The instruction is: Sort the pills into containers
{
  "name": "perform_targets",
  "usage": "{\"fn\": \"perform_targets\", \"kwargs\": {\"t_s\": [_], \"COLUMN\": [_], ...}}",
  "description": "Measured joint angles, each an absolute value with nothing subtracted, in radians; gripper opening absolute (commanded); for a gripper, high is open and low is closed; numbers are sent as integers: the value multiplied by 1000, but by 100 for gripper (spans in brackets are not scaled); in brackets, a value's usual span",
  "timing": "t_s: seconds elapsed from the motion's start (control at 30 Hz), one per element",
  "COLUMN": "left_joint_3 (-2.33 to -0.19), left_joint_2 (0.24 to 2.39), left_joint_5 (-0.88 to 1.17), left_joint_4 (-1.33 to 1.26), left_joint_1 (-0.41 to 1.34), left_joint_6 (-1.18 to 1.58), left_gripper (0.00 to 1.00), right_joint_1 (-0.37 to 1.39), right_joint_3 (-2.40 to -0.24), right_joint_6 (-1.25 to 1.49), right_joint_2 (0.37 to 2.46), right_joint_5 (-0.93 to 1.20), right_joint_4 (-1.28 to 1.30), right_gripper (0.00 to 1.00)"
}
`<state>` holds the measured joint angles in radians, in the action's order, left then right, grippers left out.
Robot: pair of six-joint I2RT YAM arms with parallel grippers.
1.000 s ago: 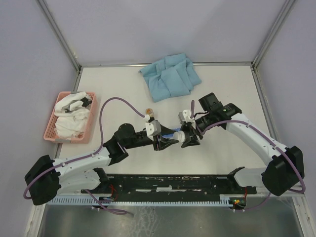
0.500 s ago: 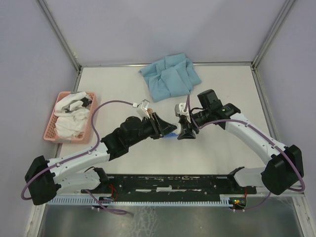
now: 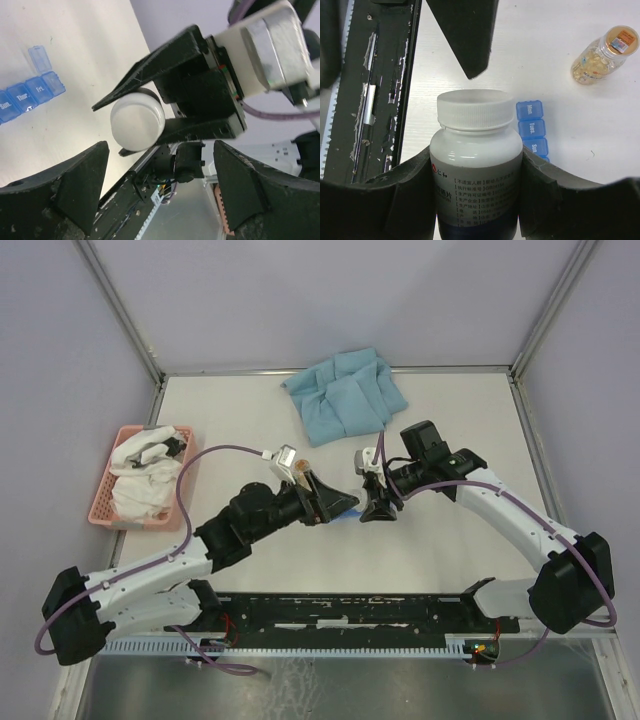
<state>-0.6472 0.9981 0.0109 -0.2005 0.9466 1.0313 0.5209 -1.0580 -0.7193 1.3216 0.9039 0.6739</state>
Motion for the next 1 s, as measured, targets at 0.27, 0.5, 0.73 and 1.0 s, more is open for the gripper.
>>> {"fn": "perform_targets", "kwargs": {"t_s": [0.27,0.5,0.73,1.0], "left_joint_3": [-367,-181,-229,-448], "left_joint_2": [805,698,817,1029], "left_joint_5": [117,154,250,472], "left_joint_4": [-408,-604,-760,-742], "left_joint_1": [947,947,945,859], "left_joint_6": [699,191,-136,-189], "left_gripper": [90,96,95,87], "right_joint_1": [521,521,521,521], "right_joint_3": [-1058,-1058,-1058,-1058], "right_joint_6": [-752,-809,-847,-866], "right_joint_2": [1322,1322,1324,1324], "right_joint_5": [921,951,967,972], "right_joint_4": [709,755,788,804], "right_gripper": [1,1,1,1]}}
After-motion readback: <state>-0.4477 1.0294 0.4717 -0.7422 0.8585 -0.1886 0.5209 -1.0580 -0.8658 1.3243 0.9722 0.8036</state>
